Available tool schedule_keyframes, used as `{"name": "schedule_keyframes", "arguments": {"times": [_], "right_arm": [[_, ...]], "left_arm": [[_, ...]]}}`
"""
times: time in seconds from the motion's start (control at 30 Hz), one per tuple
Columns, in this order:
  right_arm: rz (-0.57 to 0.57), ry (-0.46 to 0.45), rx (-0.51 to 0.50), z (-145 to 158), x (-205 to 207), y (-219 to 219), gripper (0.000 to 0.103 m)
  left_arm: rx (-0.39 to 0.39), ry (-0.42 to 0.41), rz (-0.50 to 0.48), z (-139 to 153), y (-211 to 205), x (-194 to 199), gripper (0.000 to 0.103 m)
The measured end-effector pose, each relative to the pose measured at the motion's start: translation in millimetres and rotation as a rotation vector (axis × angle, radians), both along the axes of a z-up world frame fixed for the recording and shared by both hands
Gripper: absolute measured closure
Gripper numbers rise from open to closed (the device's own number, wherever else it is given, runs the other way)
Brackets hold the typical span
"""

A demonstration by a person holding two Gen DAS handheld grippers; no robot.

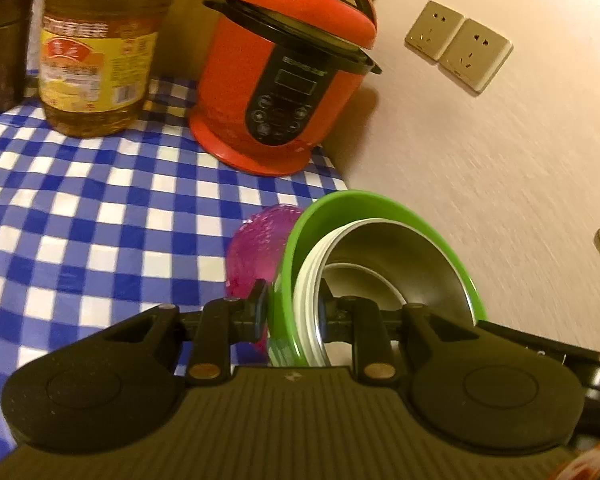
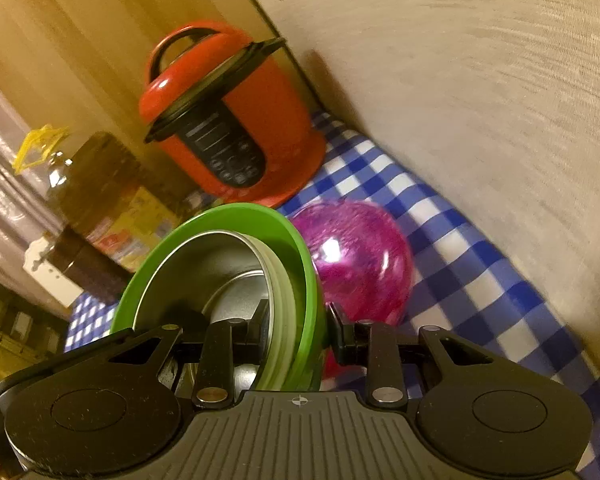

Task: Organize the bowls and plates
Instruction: 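Carry the green bowl stack toward the pink plates by the rice cooker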

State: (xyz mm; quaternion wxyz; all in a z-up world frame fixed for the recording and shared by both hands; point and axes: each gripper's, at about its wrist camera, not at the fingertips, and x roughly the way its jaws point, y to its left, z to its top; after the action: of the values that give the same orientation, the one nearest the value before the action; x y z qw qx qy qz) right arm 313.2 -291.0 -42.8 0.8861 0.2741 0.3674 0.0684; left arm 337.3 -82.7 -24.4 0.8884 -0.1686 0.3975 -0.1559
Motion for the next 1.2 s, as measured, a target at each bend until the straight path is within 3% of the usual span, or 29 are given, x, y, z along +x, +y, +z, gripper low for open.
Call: {"name": "schedule_keyframes", "arguments": {"times": [0.63, 1.2], "right_arm": [[-0.044, 0.040, 0.002, -34.1, 60.9, -22.4, 0.073], [-0.035, 0.068, -0.014, -65.5, 90.3, -22.7, 0.074]], "left_arm": [[0.010, 0.035, -0.035, -34.5, -23.4, 65.8, 0.082], [0.025, 0.070, -0.013, -61.9, -27.5, 84.5, 0.082]]}}
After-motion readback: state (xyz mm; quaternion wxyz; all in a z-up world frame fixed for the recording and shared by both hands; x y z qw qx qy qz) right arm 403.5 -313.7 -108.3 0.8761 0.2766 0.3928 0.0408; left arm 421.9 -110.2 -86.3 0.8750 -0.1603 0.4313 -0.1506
